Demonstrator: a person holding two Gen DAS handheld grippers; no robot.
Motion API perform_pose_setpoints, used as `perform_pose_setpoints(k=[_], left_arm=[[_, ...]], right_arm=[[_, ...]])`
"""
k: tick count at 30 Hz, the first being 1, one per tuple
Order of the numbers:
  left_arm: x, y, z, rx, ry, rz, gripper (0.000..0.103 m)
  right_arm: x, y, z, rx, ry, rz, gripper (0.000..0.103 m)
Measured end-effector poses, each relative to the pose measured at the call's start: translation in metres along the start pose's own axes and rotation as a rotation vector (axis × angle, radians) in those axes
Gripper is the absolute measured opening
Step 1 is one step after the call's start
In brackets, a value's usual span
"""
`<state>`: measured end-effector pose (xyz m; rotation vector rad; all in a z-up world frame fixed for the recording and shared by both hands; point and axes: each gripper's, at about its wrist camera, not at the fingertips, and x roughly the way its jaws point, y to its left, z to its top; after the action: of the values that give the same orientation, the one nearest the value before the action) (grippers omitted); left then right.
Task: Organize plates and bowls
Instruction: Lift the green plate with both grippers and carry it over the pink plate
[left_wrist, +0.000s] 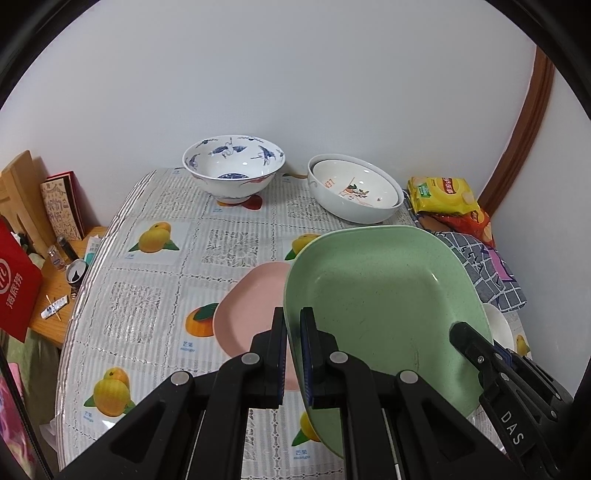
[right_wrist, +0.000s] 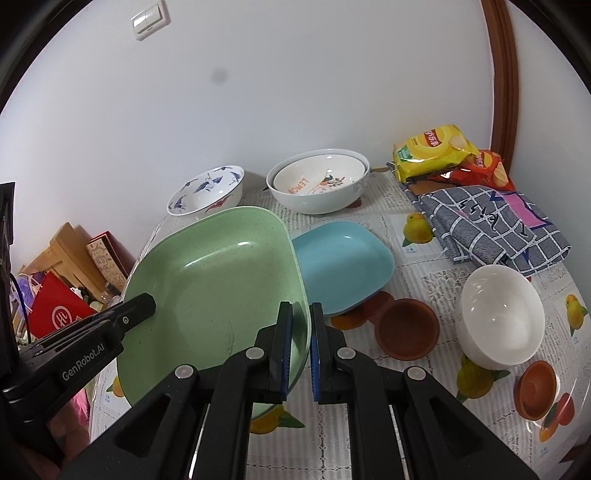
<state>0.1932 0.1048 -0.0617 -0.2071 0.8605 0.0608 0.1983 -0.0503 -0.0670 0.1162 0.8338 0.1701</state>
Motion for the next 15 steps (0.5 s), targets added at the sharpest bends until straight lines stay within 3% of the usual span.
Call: perform_pose_setpoints(k=[15], left_arm=[[0.021,0.033,-0.016,-0.047,0.053,0.031,0.008]], right_arm=[[0.033,0.021,-0.013,-0.028,0.081,0.008,0.009]])
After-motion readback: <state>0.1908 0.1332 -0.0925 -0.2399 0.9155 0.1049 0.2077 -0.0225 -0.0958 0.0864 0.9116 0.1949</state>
